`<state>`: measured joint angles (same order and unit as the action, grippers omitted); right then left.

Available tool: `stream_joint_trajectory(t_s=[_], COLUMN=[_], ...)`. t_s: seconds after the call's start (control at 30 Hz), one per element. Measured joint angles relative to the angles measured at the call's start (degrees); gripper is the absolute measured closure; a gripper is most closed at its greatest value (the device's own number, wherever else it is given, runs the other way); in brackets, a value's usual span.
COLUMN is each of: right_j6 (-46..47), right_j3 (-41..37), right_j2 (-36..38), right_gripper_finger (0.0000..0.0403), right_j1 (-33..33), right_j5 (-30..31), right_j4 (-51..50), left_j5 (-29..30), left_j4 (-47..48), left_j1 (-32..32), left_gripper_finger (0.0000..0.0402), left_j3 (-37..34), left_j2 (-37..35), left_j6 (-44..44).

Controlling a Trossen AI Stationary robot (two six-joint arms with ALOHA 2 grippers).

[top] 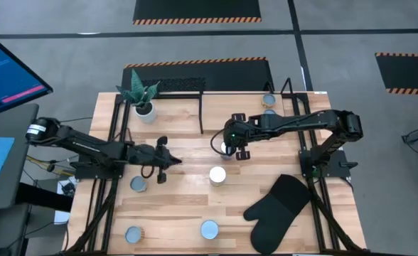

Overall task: Pick and place cans onto a shelf
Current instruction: Put the canned peaches on the shelf

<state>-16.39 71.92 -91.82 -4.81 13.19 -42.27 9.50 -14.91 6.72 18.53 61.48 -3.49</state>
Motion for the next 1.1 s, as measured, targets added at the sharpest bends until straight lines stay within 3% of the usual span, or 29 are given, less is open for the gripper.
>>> stream_joint_trajectory(t_s=[0.17, 0.33, 0.7, 0.9, 1.1], right_j6=[0.42, 1.17, 0.93, 0.87, 0.88], right_j3=[0.0, 0.0, 0.04, 0.02, 0.02], right_j2=[0.01, -0.27, -1.33, -1.28, -1.28], right_gripper_finger=[0.033, 0.033, 0.033, 0.0322, 0.0275], right_j1=[-0.91, -4.04, -8.58, -8.47, -8.32], right_j5=[-0.47, -7.37, -11.79, -12.58, -14.66], right_j4=[2.49, 2.66, 1.82, 1.02, 1.49], left_j5=[-0.82, -2.8, -2.91, -3.18, -3.19], left_j4=[-5.32, -11.96, -15.99, -15.92, -13.67], left_j1=[-2.39, -2.4, -2.4, -2.4, -2.4], left_gripper_finger=[0.0401, 0.0401, 0.0395, 0.0356, 0.0302], left_j3=[-1.82, -0.85, 4.02, 8.33, 9.98], left_j2=[0.19, 2.93, 16.15, 22.16, 22.76], left_j6=[-2.94, -1.92, -0.13, 1.52, 1.96])
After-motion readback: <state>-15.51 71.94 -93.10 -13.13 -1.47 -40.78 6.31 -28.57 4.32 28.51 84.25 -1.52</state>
